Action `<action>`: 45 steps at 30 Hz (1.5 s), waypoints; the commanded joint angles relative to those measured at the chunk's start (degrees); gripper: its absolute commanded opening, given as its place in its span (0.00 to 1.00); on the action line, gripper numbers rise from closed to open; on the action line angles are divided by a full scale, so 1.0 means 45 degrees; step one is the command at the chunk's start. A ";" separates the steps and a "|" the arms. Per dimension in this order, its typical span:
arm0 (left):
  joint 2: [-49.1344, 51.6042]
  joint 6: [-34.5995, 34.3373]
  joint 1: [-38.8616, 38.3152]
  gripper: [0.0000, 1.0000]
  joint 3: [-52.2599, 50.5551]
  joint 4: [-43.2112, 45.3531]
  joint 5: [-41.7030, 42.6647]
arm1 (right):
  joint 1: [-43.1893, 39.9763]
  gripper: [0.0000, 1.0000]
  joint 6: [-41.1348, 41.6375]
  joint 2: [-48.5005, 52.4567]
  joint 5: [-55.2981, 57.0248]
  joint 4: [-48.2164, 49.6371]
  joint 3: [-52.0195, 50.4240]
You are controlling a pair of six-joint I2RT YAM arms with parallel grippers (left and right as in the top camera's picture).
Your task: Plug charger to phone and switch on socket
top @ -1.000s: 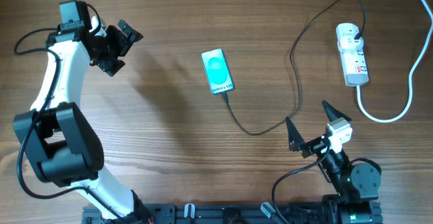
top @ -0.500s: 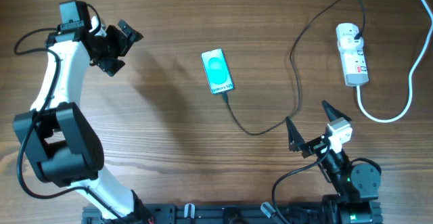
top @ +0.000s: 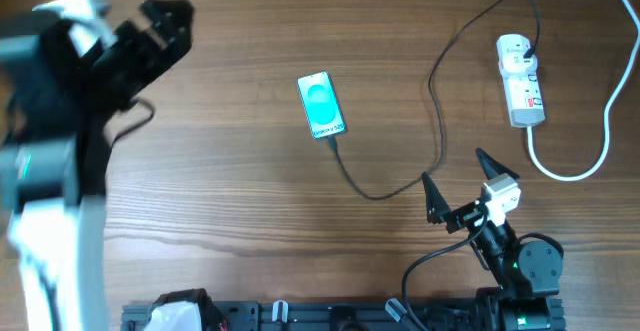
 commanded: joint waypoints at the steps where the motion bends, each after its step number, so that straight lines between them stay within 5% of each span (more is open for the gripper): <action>1: -0.2696 0.0107 0.0039 1.00 0.0039 -0.0534 -0.2283 | 0.0039 1.00 0.0102 -0.0117 -0.0044 0.0044 -0.0010; 8: -0.7009 0.0481 0.0039 1.00 -0.1035 -0.8092 -0.2846 | 0.0039 1.00 0.0097 -0.0117 -0.0044 0.0044 -0.0010; 13: -1.1497 0.0481 0.0034 1.00 -0.5387 -0.7446 -0.2832 | 0.0039 1.00 0.0097 -0.0117 -0.0044 0.0044 -0.0010; 17: -1.4265 0.0491 -0.0257 1.00 -0.9335 -0.3162 -0.2744 | 0.0039 1.00 0.0097 -0.0117 -0.0044 0.0044 -0.0010; 20: -1.4863 0.0491 -0.0355 1.00 -1.1774 0.1700 -0.2633 | 0.0039 1.00 0.0097 -0.0117 -0.0044 0.0044 -0.0010; 23: -1.4882 0.0908 -0.0442 1.00 -1.5106 0.9787 -0.2589 | 0.0039 1.00 0.0097 -0.0117 -0.0044 0.0044 -0.0010; 27: -1.4882 0.1064 -0.0442 1.00 -1.7855 1.4979 -0.2589 | 0.0039 1.00 0.0092 -0.0117 -0.0044 0.0044 -0.0010; 31: -1.4882 0.1078 -0.0437 1.00 -1.8807 1.3852 -0.2599 | 0.0039 1.00 0.0102 -0.0117 -0.0044 0.0044 -0.0010; 38: -1.4882 0.2778 -0.0427 1.00 -1.8802 0.8354 -0.2773 | 0.0039 1.00 0.0097 -0.0117 -0.0044 0.0044 -0.0010; 45: -1.4868 0.2769 -0.0432 1.00 -1.8802 0.8427 -0.2837 | 0.0039 1.00 0.0092 -0.0117 -0.0044 0.0044 -0.0010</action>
